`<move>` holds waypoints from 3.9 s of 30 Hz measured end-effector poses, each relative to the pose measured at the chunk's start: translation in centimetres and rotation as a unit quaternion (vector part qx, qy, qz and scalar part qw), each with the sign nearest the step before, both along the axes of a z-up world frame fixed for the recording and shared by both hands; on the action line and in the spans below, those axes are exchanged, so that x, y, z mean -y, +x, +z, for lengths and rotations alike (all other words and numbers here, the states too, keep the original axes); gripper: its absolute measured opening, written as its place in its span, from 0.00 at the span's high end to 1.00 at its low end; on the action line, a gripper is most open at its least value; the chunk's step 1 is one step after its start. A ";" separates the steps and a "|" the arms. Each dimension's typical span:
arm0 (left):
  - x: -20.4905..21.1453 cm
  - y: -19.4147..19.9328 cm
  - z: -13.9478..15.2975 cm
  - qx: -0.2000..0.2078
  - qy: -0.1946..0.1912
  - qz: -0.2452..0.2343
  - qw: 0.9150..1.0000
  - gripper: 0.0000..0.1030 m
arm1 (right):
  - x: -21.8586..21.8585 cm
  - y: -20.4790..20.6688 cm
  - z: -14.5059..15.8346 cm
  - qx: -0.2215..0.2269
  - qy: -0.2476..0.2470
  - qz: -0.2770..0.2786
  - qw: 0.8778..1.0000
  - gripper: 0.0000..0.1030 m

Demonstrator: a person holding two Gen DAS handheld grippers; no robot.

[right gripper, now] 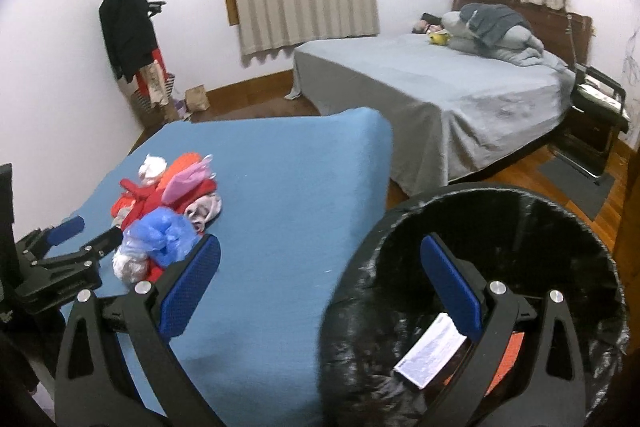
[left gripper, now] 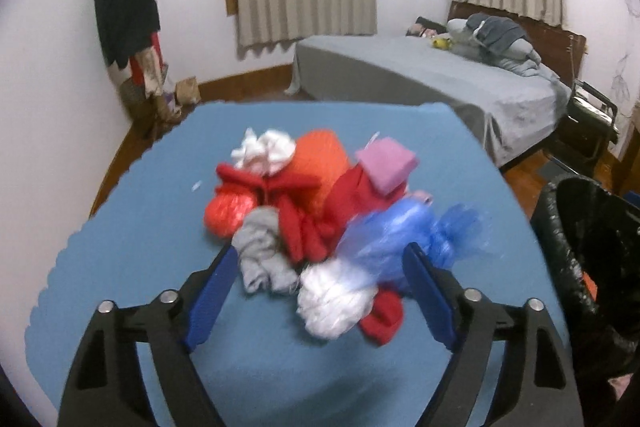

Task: Collect trash
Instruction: 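Grasp the white tissue with the left tool from the pile, then grasp the blue plastic bag with the right tool while the left tool holds the tissue, then move both tools over the bin and release the tissue and blue bag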

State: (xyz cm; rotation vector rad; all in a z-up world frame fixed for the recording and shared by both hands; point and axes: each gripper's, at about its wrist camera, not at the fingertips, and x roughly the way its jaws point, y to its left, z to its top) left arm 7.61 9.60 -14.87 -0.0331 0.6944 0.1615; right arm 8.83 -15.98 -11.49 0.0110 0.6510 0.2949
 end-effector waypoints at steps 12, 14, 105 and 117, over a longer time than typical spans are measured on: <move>-0.5 1.0 -3.1 -0.045 -0.046 -0.012 0.998 0.43 | -1.5 0.5 -0.7 -0.012 -0.015 0.012 1.000 0.05; -0.4 1.2 -3.3 -0.054 -0.057 -0.020 0.997 0.56 | -1.7 0.6 -0.8 -0.012 -0.018 0.014 1.000 0.05; 9.2 1.9 7.9 0.088 -0.049 -0.117 0.988 0.61 | 3.7 -0.6 5.1 0.019 0.044 -0.004 0.999 0.76; 15.3 2.8 8.5 0.092 -0.056 -0.184 0.977 0.61 | 10.6 -1.8 5.0 0.029 0.038 -0.077 0.996 0.76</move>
